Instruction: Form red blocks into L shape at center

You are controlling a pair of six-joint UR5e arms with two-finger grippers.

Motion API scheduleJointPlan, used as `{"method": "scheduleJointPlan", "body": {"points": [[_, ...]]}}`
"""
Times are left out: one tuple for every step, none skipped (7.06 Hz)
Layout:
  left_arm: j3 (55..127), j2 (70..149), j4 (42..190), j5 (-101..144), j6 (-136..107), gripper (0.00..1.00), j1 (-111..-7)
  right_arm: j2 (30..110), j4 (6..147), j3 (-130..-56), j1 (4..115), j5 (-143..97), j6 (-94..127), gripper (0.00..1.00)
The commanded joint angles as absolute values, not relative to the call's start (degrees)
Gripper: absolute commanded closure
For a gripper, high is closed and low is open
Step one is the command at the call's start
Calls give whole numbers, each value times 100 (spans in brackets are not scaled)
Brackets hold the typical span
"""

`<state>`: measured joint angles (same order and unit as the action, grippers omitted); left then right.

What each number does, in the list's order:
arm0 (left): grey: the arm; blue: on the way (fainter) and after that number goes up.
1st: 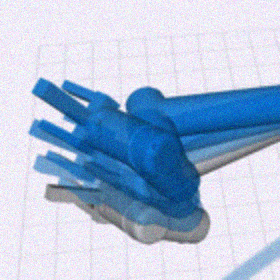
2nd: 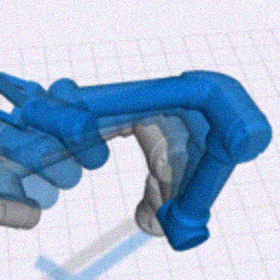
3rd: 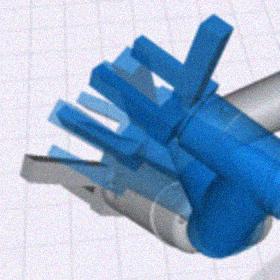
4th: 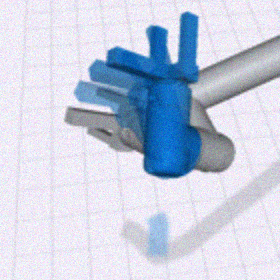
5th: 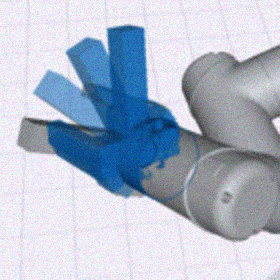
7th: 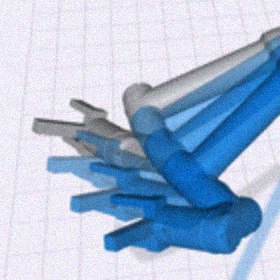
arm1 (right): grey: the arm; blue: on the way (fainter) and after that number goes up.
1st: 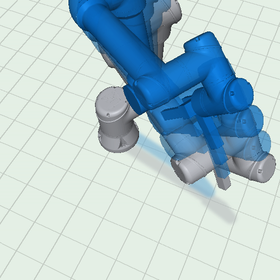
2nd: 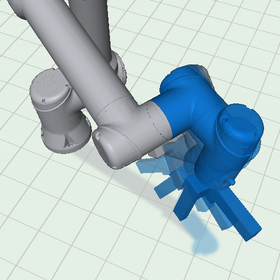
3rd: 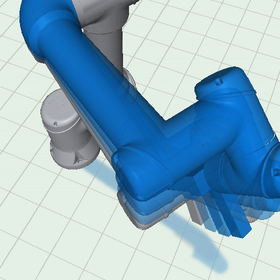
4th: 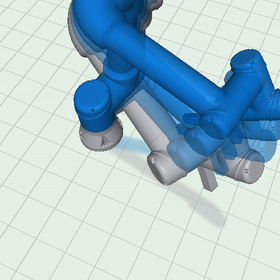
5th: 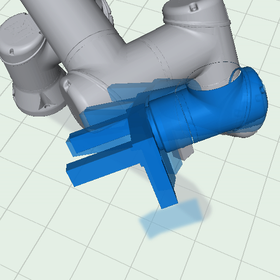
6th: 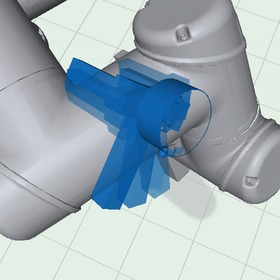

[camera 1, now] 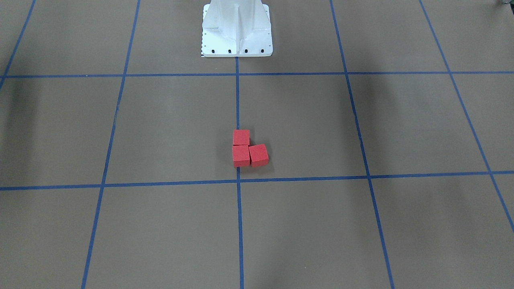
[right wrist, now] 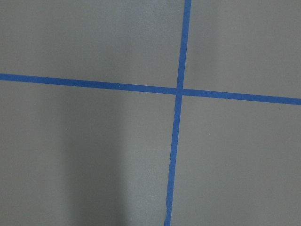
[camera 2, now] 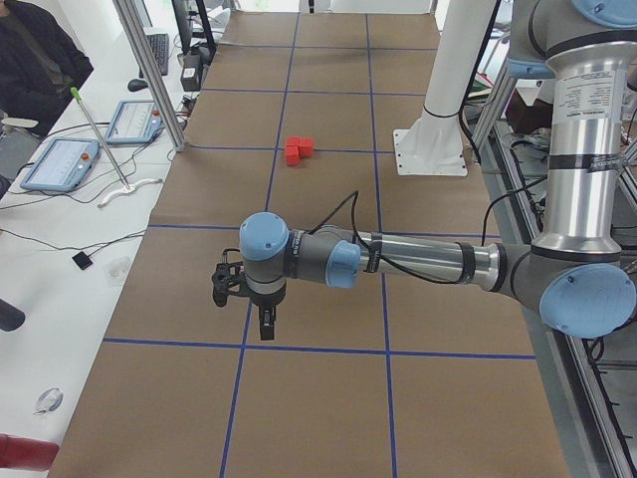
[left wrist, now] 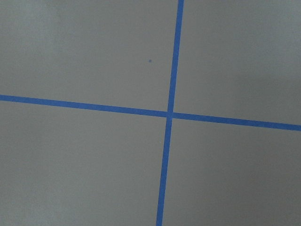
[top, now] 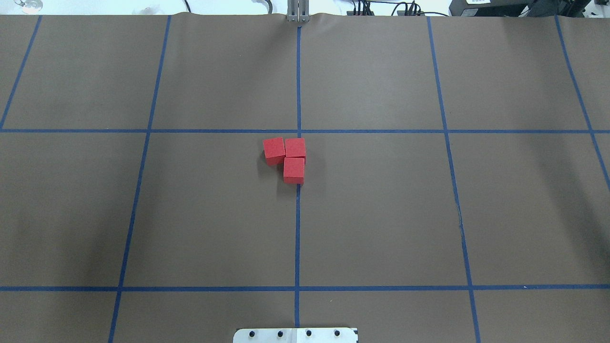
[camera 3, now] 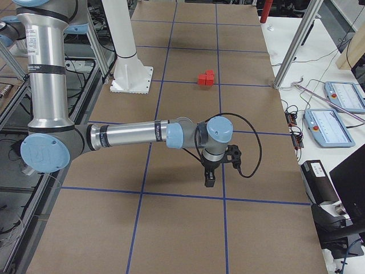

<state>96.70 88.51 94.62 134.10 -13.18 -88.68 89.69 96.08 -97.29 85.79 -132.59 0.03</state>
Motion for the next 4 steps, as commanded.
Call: {"method": "scheduleJointPlan", "body": {"points": [[9651, 8851, 9448, 13395, -1318, 0, -8868, 8974, 9598, -9695, 8578, -13280, 17, 0], [9659, 8859, 9431, 13281, -1275, 0, -8877, 8965, 9598, -9694, 8578, -13280, 18, 0], [9659, 8885, 9431, 13054, -1240, 0, -8868, 8965, 9589, -9633, 8578, -13280, -9, 0], [9642, 8912, 9378, 13017, -970, 0, -8842, 8974, 9589, -9633, 8578, -13272, -9, 0]]}}
